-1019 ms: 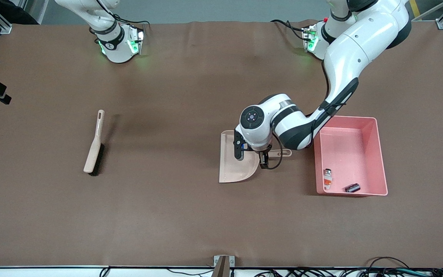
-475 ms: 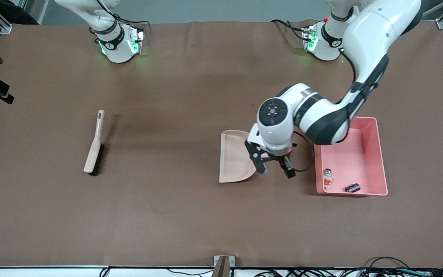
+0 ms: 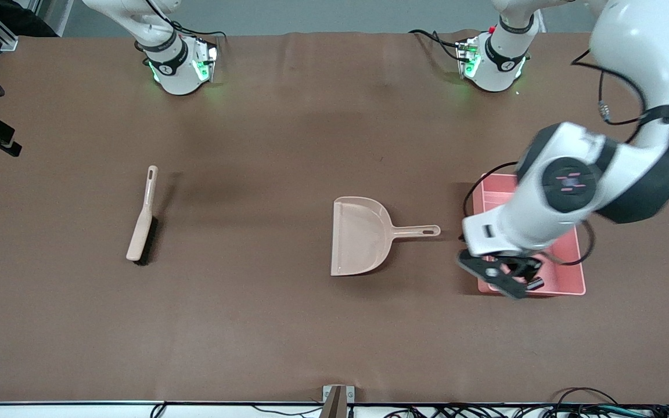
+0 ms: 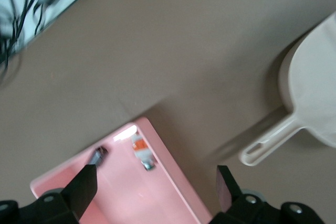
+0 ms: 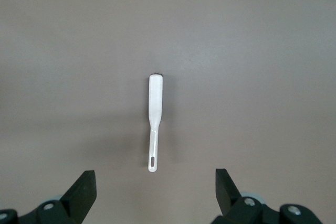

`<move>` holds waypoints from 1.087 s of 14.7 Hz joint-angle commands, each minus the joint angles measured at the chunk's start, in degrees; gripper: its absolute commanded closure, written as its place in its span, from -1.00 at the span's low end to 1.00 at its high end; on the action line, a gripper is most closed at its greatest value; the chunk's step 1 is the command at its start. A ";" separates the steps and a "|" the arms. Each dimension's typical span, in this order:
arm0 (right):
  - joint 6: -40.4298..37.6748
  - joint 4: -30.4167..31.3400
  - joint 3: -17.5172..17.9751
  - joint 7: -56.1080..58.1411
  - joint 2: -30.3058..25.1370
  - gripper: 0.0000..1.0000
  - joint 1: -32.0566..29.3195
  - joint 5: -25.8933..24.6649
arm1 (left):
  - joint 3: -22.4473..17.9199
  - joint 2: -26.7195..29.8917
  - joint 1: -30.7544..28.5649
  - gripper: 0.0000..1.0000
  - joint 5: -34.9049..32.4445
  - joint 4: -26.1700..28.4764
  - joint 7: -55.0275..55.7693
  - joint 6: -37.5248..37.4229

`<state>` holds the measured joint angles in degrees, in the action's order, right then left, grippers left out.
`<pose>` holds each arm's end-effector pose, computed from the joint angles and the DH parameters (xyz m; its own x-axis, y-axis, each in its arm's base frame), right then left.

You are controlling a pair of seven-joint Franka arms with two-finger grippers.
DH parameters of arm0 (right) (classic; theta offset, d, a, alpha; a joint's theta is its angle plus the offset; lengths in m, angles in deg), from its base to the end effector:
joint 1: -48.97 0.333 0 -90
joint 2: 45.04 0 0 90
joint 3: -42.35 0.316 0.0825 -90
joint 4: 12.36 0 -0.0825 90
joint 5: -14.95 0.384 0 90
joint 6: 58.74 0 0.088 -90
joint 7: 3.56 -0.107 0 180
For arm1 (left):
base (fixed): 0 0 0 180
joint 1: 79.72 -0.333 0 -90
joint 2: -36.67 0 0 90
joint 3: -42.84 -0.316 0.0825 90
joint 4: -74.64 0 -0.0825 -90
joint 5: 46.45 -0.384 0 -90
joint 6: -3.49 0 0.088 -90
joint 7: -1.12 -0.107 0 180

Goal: Clean e-waste and dump in bin

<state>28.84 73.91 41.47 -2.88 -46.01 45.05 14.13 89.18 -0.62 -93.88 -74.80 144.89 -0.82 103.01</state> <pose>0.5432 -0.0473 0.6606 0.9966 -0.0724 0.0396 -0.0730 -0.9972 0.0145 0.6849 -0.2004 0.4722 0.8523 -0.5216 0.0396 -0.5203 -0.8531 -0.0383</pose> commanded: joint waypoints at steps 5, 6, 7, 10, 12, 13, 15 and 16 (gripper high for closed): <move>-0.66 -0.67 0.00 0.64 0.17 -1.00 0.14 0.29 | -4.30 13.36 -7.22 -1.00 10.08 3.13 3.09 -5.91; -0.66 -0.67 0.00 0.65 0.17 -1.00 0.23 0.29 | -7.72 15.47 -4.85 -1.00 11.03 3.31 2.56 -8.00; -0.66 -0.67 0.00 0.65 0.17 -1.00 0.23 0.29 | -11.93 17.06 -1.78 -1.00 13.22 3.31 2.38 -9.76; 0.04 -0.76 0.00 0.73 0.17 -1.00 0.23 0.21 | -24.68 22.77 5.34 -1.00 22.80 5.41 2.55 -13.46; 0.13 -0.67 0.00 0.65 0.17 -1.00 0.23 0.21 | -32.25 28.13 10.71 -1.00 25.79 10.76 2.56 -13.73; 0.13 -0.67 0.00 0.65 0.17 -1.00 0.23 0.21 | -34.89 30.59 12.38 -1.00 28.07 13.31 2.82 -13.65; -0.05 -0.76 0.00 0.65 0.17 -1.00 0.23 0.21 | -39.82 35.42 16.60 -1.00 29.76 18.58 2.99 -12.68; -0.05 -0.67 0.00 0.65 0.17 -1.00 0.23 0.21 | -40.97 37.53 17.84 -1.00 29.77 21.04 3.61 -11.63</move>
<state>29.07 73.81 41.50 -2.83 -46.00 45.16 14.13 51.42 30.05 -78.98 -46.16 157.72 1.31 88.79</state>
